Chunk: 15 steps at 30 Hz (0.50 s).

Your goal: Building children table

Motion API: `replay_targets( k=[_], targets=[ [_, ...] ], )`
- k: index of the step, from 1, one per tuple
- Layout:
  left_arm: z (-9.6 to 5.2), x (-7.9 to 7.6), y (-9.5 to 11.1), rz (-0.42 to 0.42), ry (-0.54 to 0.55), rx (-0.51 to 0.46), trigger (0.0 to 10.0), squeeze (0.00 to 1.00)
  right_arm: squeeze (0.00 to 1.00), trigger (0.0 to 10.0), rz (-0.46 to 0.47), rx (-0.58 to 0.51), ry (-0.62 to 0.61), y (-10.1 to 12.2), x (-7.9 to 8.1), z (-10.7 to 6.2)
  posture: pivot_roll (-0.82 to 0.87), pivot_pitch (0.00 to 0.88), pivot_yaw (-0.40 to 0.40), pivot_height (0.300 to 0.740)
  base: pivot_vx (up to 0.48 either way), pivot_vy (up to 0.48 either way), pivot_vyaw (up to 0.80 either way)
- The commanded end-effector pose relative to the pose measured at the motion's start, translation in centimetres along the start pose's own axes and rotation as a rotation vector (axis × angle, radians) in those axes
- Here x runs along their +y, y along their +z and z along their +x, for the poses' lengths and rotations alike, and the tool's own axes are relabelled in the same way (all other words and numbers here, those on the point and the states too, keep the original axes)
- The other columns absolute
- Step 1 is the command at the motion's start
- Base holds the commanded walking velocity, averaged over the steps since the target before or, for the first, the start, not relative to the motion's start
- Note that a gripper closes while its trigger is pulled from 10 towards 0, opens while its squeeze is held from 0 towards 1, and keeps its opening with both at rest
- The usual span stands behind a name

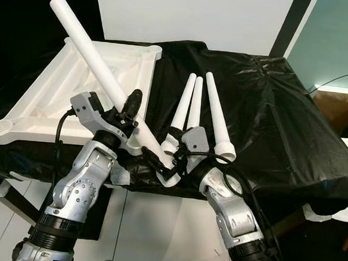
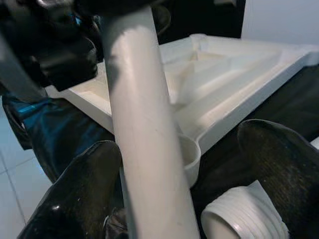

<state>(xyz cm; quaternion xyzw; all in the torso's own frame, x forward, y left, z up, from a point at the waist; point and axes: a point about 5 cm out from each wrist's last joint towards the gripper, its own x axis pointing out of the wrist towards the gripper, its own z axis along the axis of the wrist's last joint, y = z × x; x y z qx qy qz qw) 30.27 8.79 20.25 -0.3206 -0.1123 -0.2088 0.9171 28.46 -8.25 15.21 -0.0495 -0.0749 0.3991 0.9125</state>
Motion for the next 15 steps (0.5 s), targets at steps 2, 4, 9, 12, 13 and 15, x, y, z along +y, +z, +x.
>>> replay_targets(
  k=[2, 4, 9, 12, 13, 15],
  targets=[
    [-0.3, -2.2, 0.1, 0.015, -0.388, -0.013, 0.0, 0.00, 0.00, 10.0, 0.020, 0.027, 0.004, -0.6, -0.1, 0.2, 0.01, 0.000, -0.029, 0.740, 0.000, 0.000, 0.00],
    [-0.4, -2.3, 0.1, 0.020, -0.389, -0.014, 0.0, 0.00, 0.00, 0.0, 0.040, 0.021, 0.017, -0.7, 0.2, 0.5, 0.02, 0.000, -0.031, 0.740, 0.000, 0.000, 0.00],
    [-0.7, -2.3, 0.2, 0.033, -0.398, -0.016, 0.0, 0.00, 0.00, 0.0, 0.087, 0.012, 0.030, -1.0, 1.1, 0.9, 0.03, 0.000, -0.028, 0.740, 0.000, 0.000, 0.00],
    [-0.7, -2.3, 0.2, 0.033, -0.400, -0.015, 0.0, 0.00, 0.00, 0.0, 0.090, 0.015, 0.030, -1.1, 1.2, 0.8, 0.03, 0.000, -0.027, 0.740, 0.000, 0.000, 0.00],
    [-0.7, -2.3, 0.2, 0.033, -0.400, -0.015, 0.0, 0.00, 0.00, 0.0, 0.090, 0.015, 0.030, -1.1, 1.2, 0.8, 0.03, 0.000, -0.027, 0.740, 0.000, 0.000, 0.00],
    [-0.7, -2.4, 0.1, 0.038, -0.409, -0.012, 0.0, 0.00, 0.00, 0.0, 0.095, 0.016, 0.026, -1.2, 1.2, 0.8, 0.02, 0.000, -0.022, 0.740, 0.000, 0.000, 0.00]
  ],
)
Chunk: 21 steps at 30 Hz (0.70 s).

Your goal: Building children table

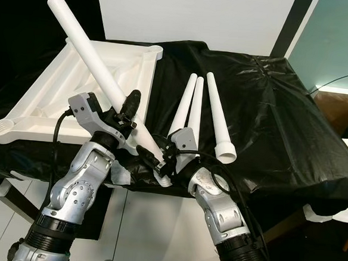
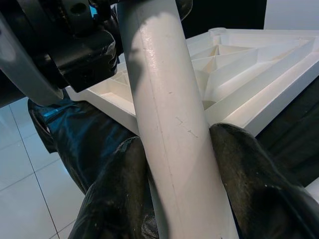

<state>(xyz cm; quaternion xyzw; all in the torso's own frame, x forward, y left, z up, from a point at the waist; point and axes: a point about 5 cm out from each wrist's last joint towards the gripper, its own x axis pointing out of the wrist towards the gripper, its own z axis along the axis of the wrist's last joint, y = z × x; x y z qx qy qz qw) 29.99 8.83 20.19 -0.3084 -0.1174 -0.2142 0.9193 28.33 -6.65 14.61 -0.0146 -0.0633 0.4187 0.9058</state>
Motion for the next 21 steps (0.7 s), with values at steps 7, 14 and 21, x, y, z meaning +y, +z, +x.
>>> replay_targets(
  k=[7, 14, 21],
  targets=[
    [-0.31, -2.76, 0.13, 0.025, -0.422, -0.010, 0.0, 0.00, 0.00, 0.0, 0.021, 0.018, -0.025, -0.70, -0.33, -0.32, 0.01, 0.000, -0.018, 0.740, 0.000, 0.000, 0.00],
    [0.19, -2.53, 0.23, 0.103, -0.364, -0.029, 10.0, 0.00, 0.00, 0.0, 0.014, -0.002, -0.081, -0.48, -0.53, -0.53, 0.00, 0.000, -0.010, 0.740, 0.000, 0.000, 0.00],
    [0.06, -2.55, 0.73, 0.082, -0.375, -0.057, 10.0, 0.49, 0.00, 0.0, 0.021, 0.001, -0.142, -0.77, -0.63, -0.67, 0.00, 0.000, -0.008, 0.740, 0.000, 0.000, 0.00]
  ],
)
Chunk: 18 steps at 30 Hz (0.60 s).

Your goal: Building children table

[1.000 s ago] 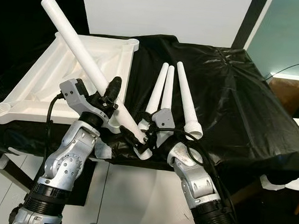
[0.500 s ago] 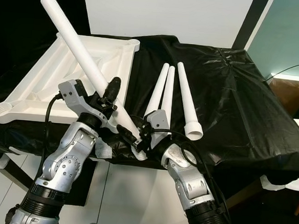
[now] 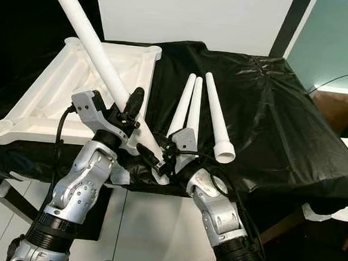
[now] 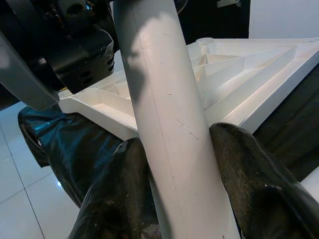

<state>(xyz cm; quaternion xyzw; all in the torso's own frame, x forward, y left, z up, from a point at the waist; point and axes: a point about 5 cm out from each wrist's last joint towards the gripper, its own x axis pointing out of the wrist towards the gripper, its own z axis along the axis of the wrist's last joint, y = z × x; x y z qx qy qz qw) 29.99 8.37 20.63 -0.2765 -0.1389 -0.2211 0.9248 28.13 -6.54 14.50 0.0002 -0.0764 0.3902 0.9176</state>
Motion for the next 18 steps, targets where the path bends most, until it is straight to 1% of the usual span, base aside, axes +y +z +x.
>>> replay_targets(
  k=[1, 3, 4, 6, 10, 11, 14, 15, 16, 17, 18],
  targets=[
    [-0.2, -2.0, 0.8, 0.008, -0.348, -0.051, 10.0, 0.49, 0.00, 0.0, 0.008, 0.036, -0.082, -0.7, -0.8, -0.6, 0.00, 0.000, -0.008, 0.740, 0.000, 0.000, 0.00],
    [-0.3, -2.1, 0.9, 0.004, -0.356, -0.054, 10.0, 0.51, 0.00, 0.0, 0.009, 0.037, -0.085, -0.8, -0.8, -0.6, 0.00, 0.000, -0.007, 0.740, 0.000, 0.000, 0.00],
    [-0.4, -2.3, 1.0, -0.008, -0.371, -0.060, 10.0, 1.00, 0.00, 0.0, 0.010, 0.039, -0.092, -0.8, -0.8, -0.6, 0.00, 0.000, -0.008, 0.740, 0.000, 0.000, 0.00],
    [-0.6, -2.6, 1.1, -0.016, -0.405, -0.066, 10.0, 1.00, 0.00, 0.0, 0.011, 0.042, -0.100, -0.9, -0.9, -0.5, 0.00, 0.000, -0.009, 0.740, 0.000, 0.000, 0.00],
    [-0.6, -2.7, 1.0, 0.004, -0.399, -0.068, 10.0, 1.00, 0.00, 0.0, 0.007, 0.041, -0.102, -0.9, -1.0, -0.5, 0.00, 0.000, -0.008, 0.740, 0.000, 0.000, 0.00],
    [-0.6, -2.5, 1.1, 0.009, -0.381, -0.071, 10.0, 0.29, 0.00, 0.0, 0.003, 0.037, -0.106, -0.7, -1.1, -0.4, 0.00, 0.000, -0.008, 0.740, 0.000, 0.000, 0.00],
    [-0.5, -2.4, 1.1, 0.013, -0.368, -0.075, 10.0, 0.29, 0.00, 0.0, -0.001, 0.034, -0.110, -0.6, -1.2, -0.4, 0.00, 0.000, -0.008, 0.740, 0.000, 0.000, 0.00],
    [-0.3, -1.8, 1.3, 0.022, -0.323, -0.082, 10.0, 0.00, 0.00, 0.0, -0.010, 0.021, -0.122, -0.3, -1.4, -0.4, 0.00, 0.000, -0.006, 0.740, 0.000, 0.000, 0.00],
    [-0.1, -0.6, 1.3, 0.052, -0.240, -0.087, 10.0, 0.00, 0.00, 0.0, -0.029, -0.014, -0.144, 0.6, -1.7, -0.4, -0.01, 0.000, -0.005, 0.740, 0.000, 0.000, 0.00],
    [0.0, 0.2, 1.4, 0.075, -0.183, -0.090, 10.0, 0.00, 0.00, 0.0, -0.043, -0.039, -0.160, 1.2, -1.8, -0.3, -0.01, 0.000, -0.004, 0.740, 0.000, 0.000, 0.00],
    [0.0, 0.2, 1.4, 0.075, -0.183, -0.090, 10.0, 0.00, 0.00, 0.0, -0.043, -0.039, -0.160, 1.2, -1.8, -0.3, -0.01, 0.000, -0.004, 0.740, 0.000, 0.000, 0.00]
  ],
)
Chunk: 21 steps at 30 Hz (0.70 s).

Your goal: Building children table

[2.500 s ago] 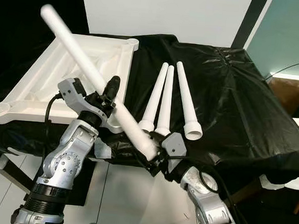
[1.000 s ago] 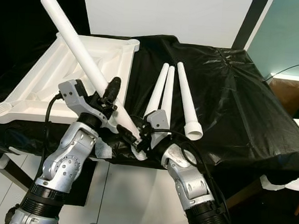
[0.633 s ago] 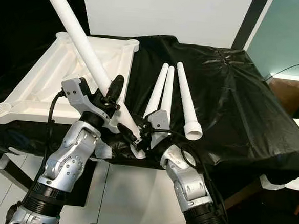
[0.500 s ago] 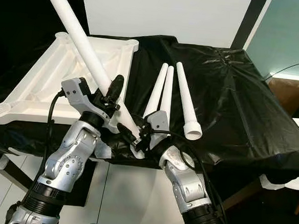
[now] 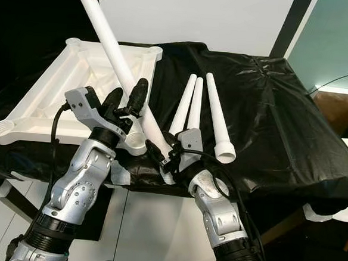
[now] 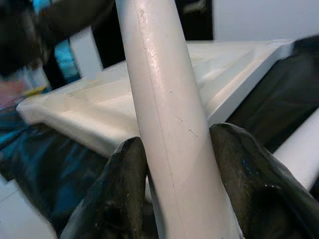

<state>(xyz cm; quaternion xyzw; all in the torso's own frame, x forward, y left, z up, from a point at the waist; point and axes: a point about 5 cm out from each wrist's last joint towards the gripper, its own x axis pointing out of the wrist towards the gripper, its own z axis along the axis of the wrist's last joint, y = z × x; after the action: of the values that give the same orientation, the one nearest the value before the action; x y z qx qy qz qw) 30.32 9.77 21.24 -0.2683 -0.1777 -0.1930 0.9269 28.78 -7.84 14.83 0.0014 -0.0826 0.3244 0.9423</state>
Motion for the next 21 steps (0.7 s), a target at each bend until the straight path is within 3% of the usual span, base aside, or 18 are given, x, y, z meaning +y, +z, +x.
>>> replay_targets(
  k=[1, 4, 5, 7, 8, 13, 16, 17, 18, 19, 20, 21],
  targets=[
    [0.1, 0.3, 0.2, 0.046, -0.145, -0.011, 10.0, 0.00, 0.00, 0.0, -0.040, -0.076, -0.050, 1.9, -0.7, 0.2, -0.01, 0.000, -0.003, 0.740, 0.000, 0.000, 0.00],
    [0.0, 1.5, 0.2, 0.065, -0.080, -0.009, 10.0, 0.00, 0.00, 0.0, -0.045, -0.134, -0.089, 3.2, -0.9, 0.0, -0.02, 0.000, 0.001, 0.740, 0.000, 0.000, 0.00],
    [-0.1, 1.8, 0.2, 0.072, -0.064, -0.007, 10.0, 0.00, 0.00, 8.0, -0.037, -0.157, -0.091, 3.7, -0.8, -0.2, -0.03, 0.000, 0.005, 0.740, 0.000, 0.000, 0.00],
    [-0.2, 1.9, 0.2, 0.077, -0.059, -0.005, 10.0, 0.00, 0.00, 8.0, -0.031, -0.168, -0.088, 4.0, -0.7, -0.3, -0.03, 0.000, 0.005, 0.740, 0.000, 0.000, 0.00],
    [-0.3, 2.0, 0.2, 0.083, -0.057, -0.001, 10.0, 0.00, 0.00, 10.0, -0.025, -0.180, -0.079, 4.2, -0.4, -0.6, -0.03, 0.000, 0.007, 0.740, 0.000, 0.000, 0.00],
    [-0.4, 2.0, 0.1, 0.087, -0.055, 0.003, 10.0, 0.00, 0.00, 10.0, -0.018, -0.192, -0.076, 4.4, -0.2, -0.8, -0.03, 0.000, 0.011, 0.740, 0.000, 0.000, 0.00],
    [-0.4, 2.4, -0.1, 0.119, -0.037, 0.014, 10.0, 0.00, 0.00, 10.0, -0.048, -0.240, -0.157, 5.2, -0.8, -1.7, -0.05, 0.000, 0.018, 0.740, 0.000, 0.000, 0.00],
    [-0.4, 2.7, -0.3, 0.160, -0.020, 0.027, 10.0, 0.00, 0.00, 10.0, -0.119, -0.258, -0.267, 5.5, -1.8, -2.6, -0.05, 0.000, 0.020, 0.740, 0.000, 0.000, 0.00],
    [-0.4, 2.7, -0.3, 0.160, -0.020, 0.027, 10.0, 0.00, 0.00, 10.0, -0.119, -0.258, -0.267, 5.5, -1.8, -2.6, -0.05, 0.000, 0.020, 0.740, 0.000, 0.000, 0.00],
    [-0.4, 3.0, -0.5, 0.199, -0.007, 0.041, 10.0, 0.00, 0.00, 10.0, -0.201, -0.259, -0.363, 5.4, -2.7, -3.7, -0.06, 0.001, 0.021, 0.740, 0.000, 0.000, 0.00],
    [-0.4, 3.0, -0.5, 0.199, -0.007, 0.041, 10.0, 0.00, 0.00, 10.0, -0.201, -0.259, -0.363, 5.4, -2.7, -3.7, -0.06, 0.001, 0.021, 0.740, 0.000, 0.000, 0.00],
    [-0.5, 3.2, -0.7, 0.223, 0.003, 0.051, 10.0, 0.00, 0.00, 10.0, -0.276, -0.252, -0.438, 5.3, -3.3, -4.6, -0.06, 0.005, 0.023, 0.740, 0.000, 0.000, 0.00]
  ],
)
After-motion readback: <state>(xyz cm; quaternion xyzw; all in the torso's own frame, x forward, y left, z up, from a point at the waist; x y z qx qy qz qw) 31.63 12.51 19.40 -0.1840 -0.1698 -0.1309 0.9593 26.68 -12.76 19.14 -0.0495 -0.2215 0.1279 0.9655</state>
